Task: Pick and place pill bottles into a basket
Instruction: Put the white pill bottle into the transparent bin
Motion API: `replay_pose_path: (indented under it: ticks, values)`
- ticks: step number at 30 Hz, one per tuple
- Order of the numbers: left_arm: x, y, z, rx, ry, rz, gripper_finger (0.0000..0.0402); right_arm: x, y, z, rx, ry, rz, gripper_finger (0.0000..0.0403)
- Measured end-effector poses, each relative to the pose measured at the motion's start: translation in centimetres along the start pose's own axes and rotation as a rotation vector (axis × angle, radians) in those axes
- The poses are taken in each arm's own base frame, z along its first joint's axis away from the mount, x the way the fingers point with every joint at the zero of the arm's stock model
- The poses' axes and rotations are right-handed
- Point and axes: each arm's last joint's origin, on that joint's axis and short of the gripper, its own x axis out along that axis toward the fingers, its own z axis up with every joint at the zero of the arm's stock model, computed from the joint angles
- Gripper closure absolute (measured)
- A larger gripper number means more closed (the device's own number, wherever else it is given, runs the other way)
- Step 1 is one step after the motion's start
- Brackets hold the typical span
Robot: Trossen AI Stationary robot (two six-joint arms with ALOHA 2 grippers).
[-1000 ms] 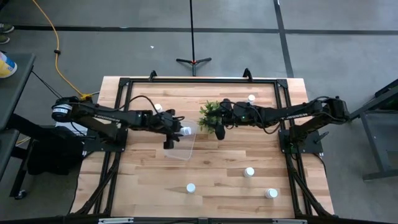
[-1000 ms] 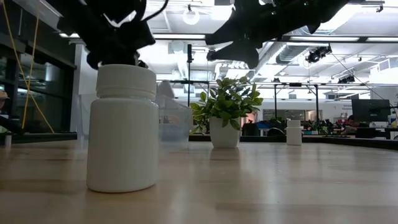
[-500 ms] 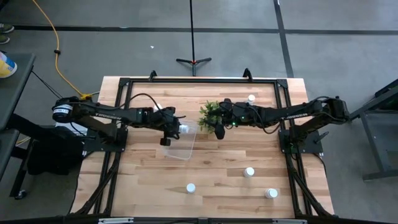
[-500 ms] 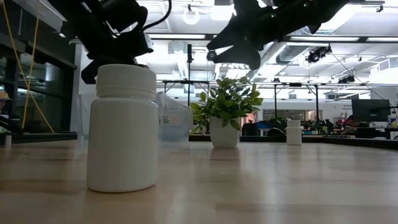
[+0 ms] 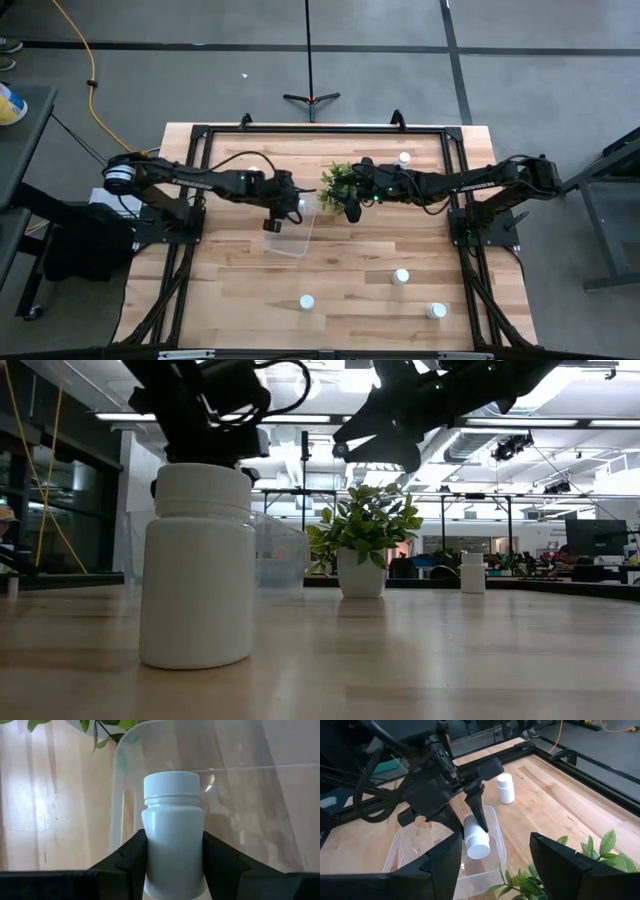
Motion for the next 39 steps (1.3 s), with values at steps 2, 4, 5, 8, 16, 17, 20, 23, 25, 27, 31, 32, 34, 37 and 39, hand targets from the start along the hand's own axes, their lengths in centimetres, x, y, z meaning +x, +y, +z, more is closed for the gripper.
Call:
replay_pose_path:
  ticks: [2,4,5,8,16,17,20,23,25,27,31,32,34,37,39]
  values:
    - [0.2,-0.1,0.1,0.004,0.006,-0.01,0.0211,0.0,0.0,0.0,-0.001,0.001,0.0,0.0178]
    - [0.6,-0.2,-0.1,0.006,0.025,-0.022,0.0211,0.0,0.0,0.0,-0.001,0.001,0.0,0.0178]
    - [0.8,-0.2,-0.1,0.006,0.025,-0.022,0.0211,0.0,0.0,0.0,-0.001,0.001,0.0,0.0178]
    - [1.3,-0.3,-0.1,0.009,0.044,-0.02,0.0211,0.0,0.0,0.0,-0.001,0.002,0.0,0.0178]
    - [1.8,-0.3,-0.2,0.012,0.067,0.008,0.0211,0.0,0.0,-0.1,-0.002,0.009,-0.002,0.0178]
    - [1.8,-0.3,-0.2,0.013,0.07,0.013,0.0211,0.0,0.0,-0.1,-0.002,0.009,-0.002,0.0178]
    - [1.8,-0.2,-0.3,0.015,0.074,0.018,0.0211,0.0,0.0,-0.1,-0.008,0.009,-0.002,0.0178]
    - [1.8,-0.3,-0.3,0.025,0.075,0.017,0.0207,0.0,0.0,-0.1,-0.009,0.01,-0.002,0.0178]
    - [1.8,-0.3,-0.3,0.025,0.075,0.017,0.0197,0.0,0.0,-0.1,-0.009,0.01,-0.003,0.0178]
    - [1.8,-0.3,-0.3,0.027,0.076,0.017,0.0181,0.0,0.0,-0.1,-0.009,0.012,-0.003,0.0178]
    - [1.8,-0.3,-0.3,0.024,0.082,0.018,0.0144,0.0,0.0,-0.1,-0.01,0.012,-0.003,0.0178]
    - [1.8,-0.3,-0.3,0.023,0.082,0.019,0.0136,0.0,0.0,-0.1,-0.01,0.012,-0.003,0.0178]
    - [1.8,-0.2,-0.3,0.021,0.081,0.021,0.0123,0.0,0.0,-0.1,-0.01,0.015,-0.004,0.0178]
    - [1.8,-0.2,-0.3,0.023,0.09,0.041,0.0112,0.0,-0.1,-0.2,-0.011,0.02,-0.006,0.0178]
    - [1.7,-0.2,-0.4,0.026,0.107,0.065,0.011,0.0,-0.1,-0.2,-0.012,0.023,-0.007,0.0178]
